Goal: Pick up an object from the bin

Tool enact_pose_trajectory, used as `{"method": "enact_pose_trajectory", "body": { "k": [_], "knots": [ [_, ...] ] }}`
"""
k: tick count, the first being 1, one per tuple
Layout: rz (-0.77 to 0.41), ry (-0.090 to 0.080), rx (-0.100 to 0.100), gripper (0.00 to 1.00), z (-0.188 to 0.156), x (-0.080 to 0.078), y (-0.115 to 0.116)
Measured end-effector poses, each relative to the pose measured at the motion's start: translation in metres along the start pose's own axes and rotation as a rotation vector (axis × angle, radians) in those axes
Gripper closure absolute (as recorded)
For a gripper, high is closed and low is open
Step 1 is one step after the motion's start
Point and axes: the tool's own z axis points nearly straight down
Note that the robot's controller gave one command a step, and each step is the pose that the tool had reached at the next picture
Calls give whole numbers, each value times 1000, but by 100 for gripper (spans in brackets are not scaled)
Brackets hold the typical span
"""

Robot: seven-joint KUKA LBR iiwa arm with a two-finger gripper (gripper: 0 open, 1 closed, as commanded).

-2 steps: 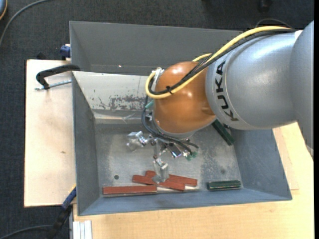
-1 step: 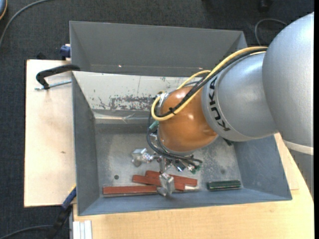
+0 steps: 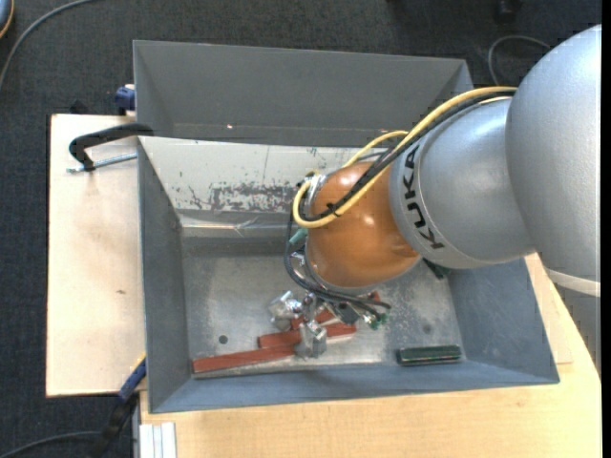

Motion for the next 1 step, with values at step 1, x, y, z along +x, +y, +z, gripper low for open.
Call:
{"method": "enact_pose_trajectory", "body": {
  "k": [1],
  "knots": [
    [0,0,0,100,0,0,0]
  ]
}}
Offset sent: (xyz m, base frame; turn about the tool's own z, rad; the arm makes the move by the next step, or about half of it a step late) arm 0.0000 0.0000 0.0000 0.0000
